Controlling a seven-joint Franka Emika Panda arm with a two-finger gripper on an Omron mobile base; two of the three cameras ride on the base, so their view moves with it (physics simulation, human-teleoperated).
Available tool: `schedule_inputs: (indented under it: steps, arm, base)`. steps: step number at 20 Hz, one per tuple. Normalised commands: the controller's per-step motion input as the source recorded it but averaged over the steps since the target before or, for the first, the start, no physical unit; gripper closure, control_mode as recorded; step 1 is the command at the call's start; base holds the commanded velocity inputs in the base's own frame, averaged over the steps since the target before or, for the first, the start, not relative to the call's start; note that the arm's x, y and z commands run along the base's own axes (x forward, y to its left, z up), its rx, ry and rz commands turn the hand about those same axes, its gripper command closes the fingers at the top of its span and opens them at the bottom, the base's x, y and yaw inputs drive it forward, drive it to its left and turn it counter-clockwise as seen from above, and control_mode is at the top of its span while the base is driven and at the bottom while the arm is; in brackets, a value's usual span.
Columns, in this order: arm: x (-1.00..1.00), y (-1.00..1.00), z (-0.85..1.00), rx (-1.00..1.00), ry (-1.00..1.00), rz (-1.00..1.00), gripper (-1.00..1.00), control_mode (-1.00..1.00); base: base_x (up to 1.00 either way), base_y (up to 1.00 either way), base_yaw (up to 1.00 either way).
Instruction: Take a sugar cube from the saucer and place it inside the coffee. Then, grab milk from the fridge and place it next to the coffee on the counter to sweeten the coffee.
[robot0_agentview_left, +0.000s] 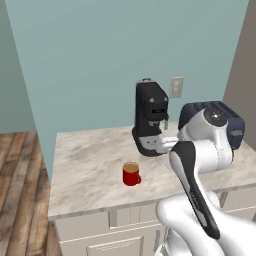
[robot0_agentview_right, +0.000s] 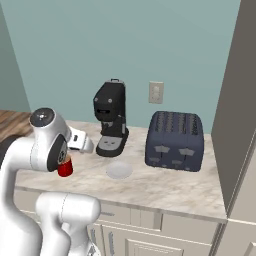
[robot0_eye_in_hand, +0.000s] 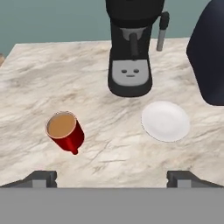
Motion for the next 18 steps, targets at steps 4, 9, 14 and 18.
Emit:
schedule_inputs:
  steps: [4, 9, 14, 18]
  arm:
    - [0.0, 0.0, 0.0, 0.0, 0.0, 0.0, -1.0, 1.0]
    - [0.0, 0.0, 0.0, 0.0, 0.0, 0.0, -1.0, 1.0]
    - [0.0, 0.0, 0.0, 0.0, 0.0, 0.0, -1.0, 1.0]
    - [0.0, 0.0, 0.0, 0.0, 0.0, 0.0, -1.0, 1.0]
  base:
    - [-0.56, 0.0, 0.0]
    - [-0.68, -0.03, 0.0]
    - [-0.68, -0.07, 0.0]
    - [-0.53, -0.06, 0.0]
